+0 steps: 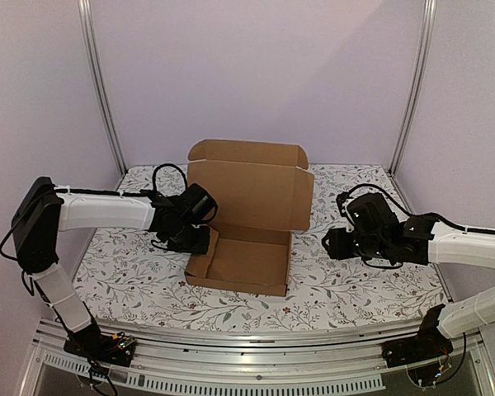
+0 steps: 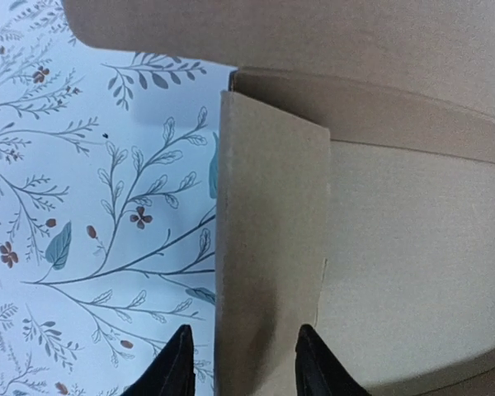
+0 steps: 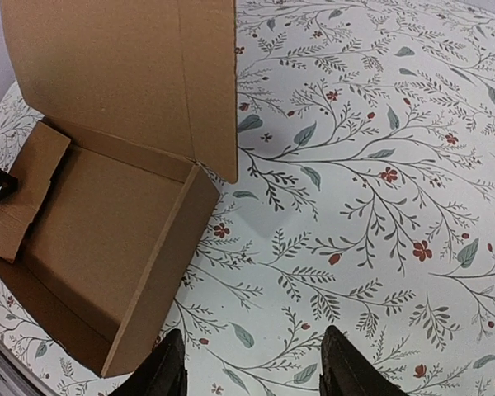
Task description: Fold the paper box
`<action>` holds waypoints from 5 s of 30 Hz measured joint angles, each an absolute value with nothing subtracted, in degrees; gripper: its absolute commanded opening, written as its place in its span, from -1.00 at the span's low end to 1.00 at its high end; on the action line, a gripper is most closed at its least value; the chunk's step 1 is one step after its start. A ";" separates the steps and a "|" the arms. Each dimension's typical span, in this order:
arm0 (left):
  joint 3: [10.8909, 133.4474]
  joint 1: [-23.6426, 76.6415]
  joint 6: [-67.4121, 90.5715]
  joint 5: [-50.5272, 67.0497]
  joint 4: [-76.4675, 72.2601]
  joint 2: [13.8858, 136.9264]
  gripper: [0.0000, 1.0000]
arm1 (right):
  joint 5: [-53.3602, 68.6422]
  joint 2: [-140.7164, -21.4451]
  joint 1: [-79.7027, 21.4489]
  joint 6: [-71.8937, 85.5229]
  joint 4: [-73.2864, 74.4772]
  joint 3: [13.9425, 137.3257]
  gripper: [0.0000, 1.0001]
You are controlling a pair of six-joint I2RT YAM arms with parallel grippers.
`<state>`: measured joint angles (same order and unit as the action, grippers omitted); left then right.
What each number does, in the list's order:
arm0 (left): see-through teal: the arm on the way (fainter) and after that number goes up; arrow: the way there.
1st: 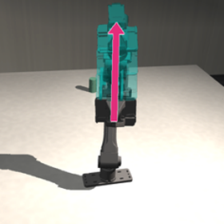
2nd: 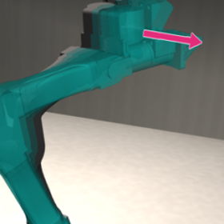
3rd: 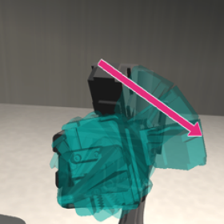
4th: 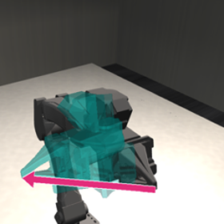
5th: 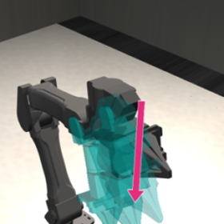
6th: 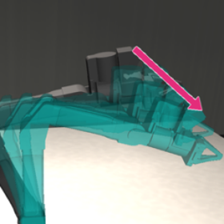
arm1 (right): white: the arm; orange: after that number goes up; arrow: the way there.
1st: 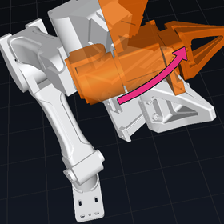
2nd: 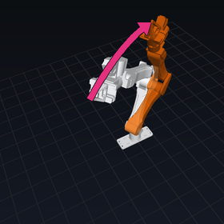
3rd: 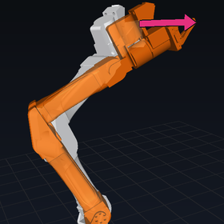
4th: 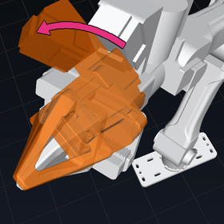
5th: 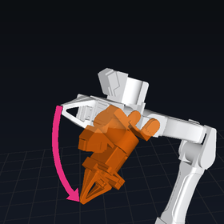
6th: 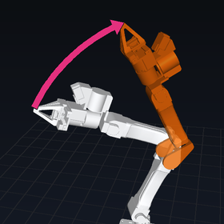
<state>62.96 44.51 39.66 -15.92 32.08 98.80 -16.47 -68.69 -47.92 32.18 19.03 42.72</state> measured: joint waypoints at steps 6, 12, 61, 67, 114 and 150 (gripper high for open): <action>62.96 44.97 39.64 -15.97 32.12 94.54 -0.07 | -15.62 -72.97 -47.92 29.85 18.22 50.28 0.35; 63.42 44.99 37.69 -17.39 33.61 91.46 0.09 | -14.50 -78.28 -46.61 26.52 18.00 57.23 0.54; 68.66 32.53 26.46 -10.94 38.48 76.07 0.37 | 23.79 -97.56 -28.42 8.78 23.29 80.09 -1.00; 71.44 31.20 24.23 -10.72 37.36 79.29 0.41 | 25.19 -96.86 -28.42 4.56 23.33 79.64 -1.00; 55.11 15.64 14.09 27.18 -5.56 86.21 -0.50 | 35.77 -92.33 -28.05 -9.61 27.03 76.42 -1.00; 46.70 35.59 15.55 1.72 -5.08 72.20 -1.00 | -1.41 -79.70 -43.27 14.13 14.11 61.01 -1.00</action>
<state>46.70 35.59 15.55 1.72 -5.08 72.20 -1.41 -79.70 -43.27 14.13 14.11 61.01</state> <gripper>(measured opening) 0.009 0.007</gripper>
